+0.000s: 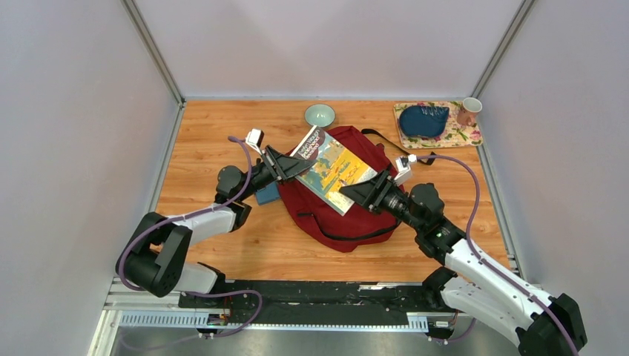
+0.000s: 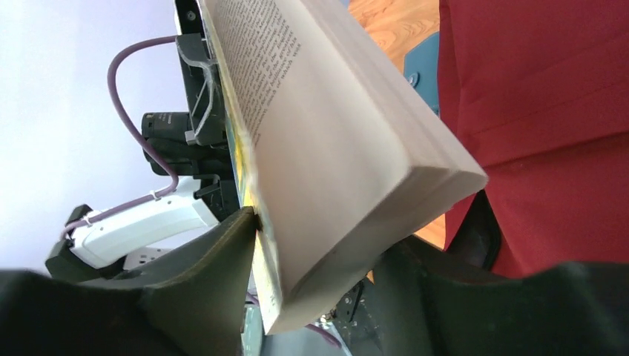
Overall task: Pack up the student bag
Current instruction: Pick up the book from the center of the board, then place the book in the student bag.
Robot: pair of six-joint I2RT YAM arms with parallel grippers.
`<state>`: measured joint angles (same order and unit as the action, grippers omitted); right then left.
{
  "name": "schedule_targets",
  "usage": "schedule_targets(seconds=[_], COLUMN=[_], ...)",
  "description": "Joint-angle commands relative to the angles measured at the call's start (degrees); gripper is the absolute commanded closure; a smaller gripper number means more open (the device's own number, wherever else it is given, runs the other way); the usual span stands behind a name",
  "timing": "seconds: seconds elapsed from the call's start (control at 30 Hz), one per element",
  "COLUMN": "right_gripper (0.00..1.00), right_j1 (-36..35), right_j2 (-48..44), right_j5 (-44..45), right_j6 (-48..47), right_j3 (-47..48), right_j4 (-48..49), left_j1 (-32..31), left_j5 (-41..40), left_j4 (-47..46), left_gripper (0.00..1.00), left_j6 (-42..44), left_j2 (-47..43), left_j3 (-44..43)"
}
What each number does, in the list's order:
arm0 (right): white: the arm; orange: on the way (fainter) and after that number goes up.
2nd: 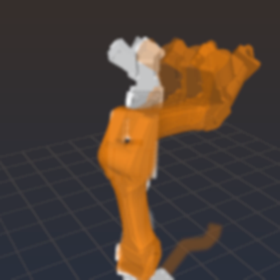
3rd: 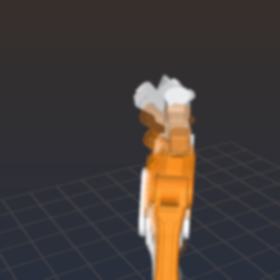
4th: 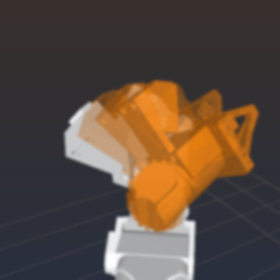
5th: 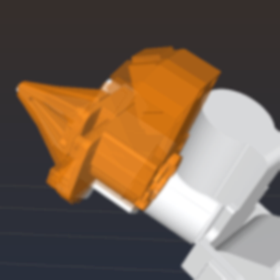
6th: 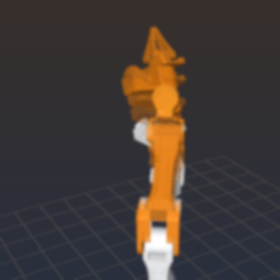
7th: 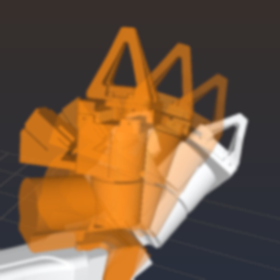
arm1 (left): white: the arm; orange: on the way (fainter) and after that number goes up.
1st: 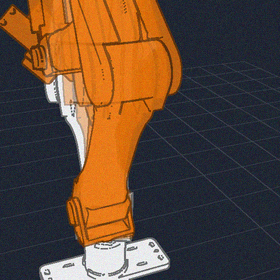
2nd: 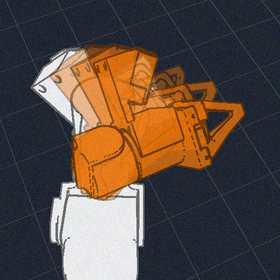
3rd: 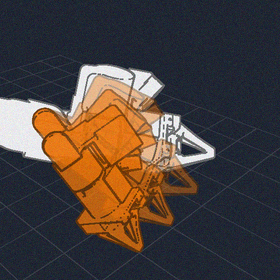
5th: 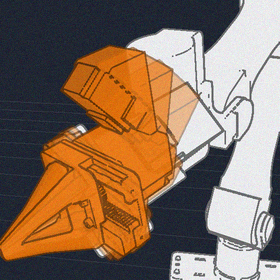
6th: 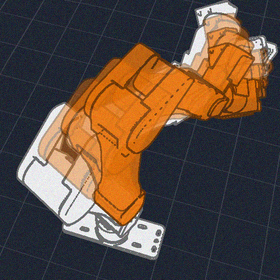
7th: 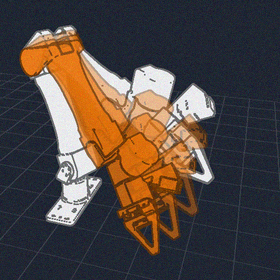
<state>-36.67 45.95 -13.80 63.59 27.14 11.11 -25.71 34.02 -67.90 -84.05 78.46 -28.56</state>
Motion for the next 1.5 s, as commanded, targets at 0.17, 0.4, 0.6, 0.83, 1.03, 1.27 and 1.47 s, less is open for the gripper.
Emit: schedule_targets(seconds=[0.17, 0.4, 0.6, 0.83, 1.03, 1.27, 1.47], right_gripper=[1.0, 1.0, 1.0, 1.0, 1.0, 1.0, 1.0], right_j1=[0.54, 0.54, 0.63, 0.54, 0.54, 0.63, 0.54], right_j2=[-1.3, -9.12, -19.22, -32.14, -41.55, -42.17, -42.0], right_j5=[-2.37, 5.61, 19.5, 40.3, 54.38, 59.77, 58.01], right_j6=[-0.05, -5.93, -9.36, -10.94, -12.53, -13.14, -12.09], right_j3=[0.73, 3.18, 5.91, 9.95, 15.12, 19.88, 19.27], right_j4=[7.61, -5.47, -20.76, -38.33, -49.32, -56.9, -57.26], left_j1=[-0.21, -0.21, -0.48, -3.63, -15.32, -35.0, -39.94], left_j5=[3.86, 6.67, 1.16, -12.38, -20.13, -26.61, -25.07], left_j4=[-15.26, 6.22, 40.7, 64.63, 72.55, 86.24, 87.6], left_gripper=[1.0, 0.34, 0.26, 0.24, 0.23, 0.21, 0.21], left_j6=[-2.7, 8.09, 29.79, 49.4, 62.15, 87.81, 90.56], left_j2=[-1.02, -4.8, -10.68, -13.07, -6.94, 8.01, 16.02], left_j3=[-3.79, -4.66, -10.9, -18.97, -27.49, -43.59, -48.44])
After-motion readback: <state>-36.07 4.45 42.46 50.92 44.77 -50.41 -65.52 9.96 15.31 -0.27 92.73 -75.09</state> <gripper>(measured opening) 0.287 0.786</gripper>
